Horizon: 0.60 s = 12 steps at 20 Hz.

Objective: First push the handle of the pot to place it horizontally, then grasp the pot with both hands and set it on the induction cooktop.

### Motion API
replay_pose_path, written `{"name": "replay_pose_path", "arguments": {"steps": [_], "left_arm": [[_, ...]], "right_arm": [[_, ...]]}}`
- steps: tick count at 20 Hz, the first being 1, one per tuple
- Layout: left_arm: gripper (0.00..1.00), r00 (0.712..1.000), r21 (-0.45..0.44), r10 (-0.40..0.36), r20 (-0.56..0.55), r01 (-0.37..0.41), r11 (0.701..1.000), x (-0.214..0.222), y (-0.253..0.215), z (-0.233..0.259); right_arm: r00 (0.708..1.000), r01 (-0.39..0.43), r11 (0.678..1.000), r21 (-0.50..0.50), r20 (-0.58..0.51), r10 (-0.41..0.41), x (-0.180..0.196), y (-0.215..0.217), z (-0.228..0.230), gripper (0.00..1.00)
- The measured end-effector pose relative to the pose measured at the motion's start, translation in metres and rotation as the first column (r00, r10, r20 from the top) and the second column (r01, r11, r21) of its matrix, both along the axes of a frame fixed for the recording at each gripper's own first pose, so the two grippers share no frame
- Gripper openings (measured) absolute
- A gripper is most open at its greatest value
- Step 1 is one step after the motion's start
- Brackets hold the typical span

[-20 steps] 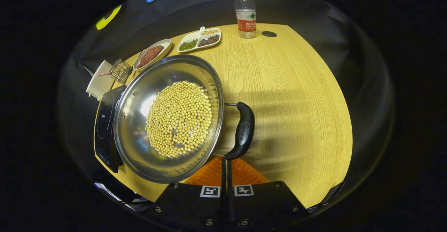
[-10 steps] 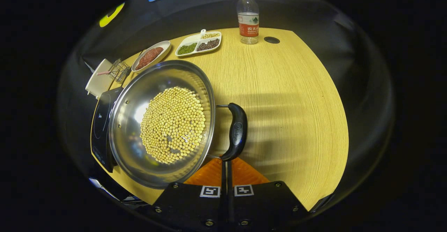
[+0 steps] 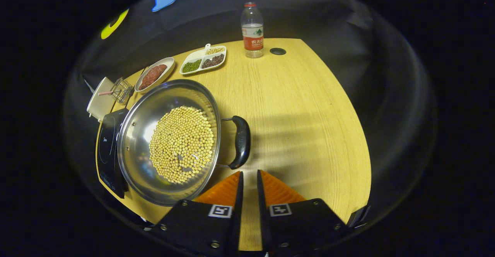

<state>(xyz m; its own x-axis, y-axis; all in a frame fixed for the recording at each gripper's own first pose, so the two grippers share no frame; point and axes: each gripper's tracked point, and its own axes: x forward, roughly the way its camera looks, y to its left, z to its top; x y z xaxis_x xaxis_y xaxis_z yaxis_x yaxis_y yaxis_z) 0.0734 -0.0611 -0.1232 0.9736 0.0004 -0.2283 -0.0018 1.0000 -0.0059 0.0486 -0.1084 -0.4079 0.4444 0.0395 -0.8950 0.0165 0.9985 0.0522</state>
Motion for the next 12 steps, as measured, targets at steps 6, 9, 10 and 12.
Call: {"name": "replay_pose_path", "arguments": {"steps": [6,9,10,12], "left_arm": [[0.99,0.994,-0.054,-0.089,-0.059,0.086,0.995,0.008,-0.004,-0.033],[0.99,0.984,-0.066,-0.105,-0.143,0.096,0.993,0.012,0.002,-0.071],[0.97,0.977,-0.058,-0.106,-0.184,0.097,0.994,0.013,0.004,-0.089],[0.98,0.961,-0.060,-0.113,-0.252,0.101,0.993,0.012,0.008,-0.122]], "right_arm": [[0.987,0.054,0.998,-0.023,0.152,-0.050,-0.014,-0.004,0.046,1.00],[0.970,0.071,0.997,0.019,0.232,-0.074,-0.014,0.008,0.063,1.00],[0.965,0.071,0.997,0.028,0.252,-0.076,-0.012,0.014,0.066,1.00],[0.956,0.065,0.997,0.038,0.285,-0.073,-0.009,0.020,0.072,1.00]]}}
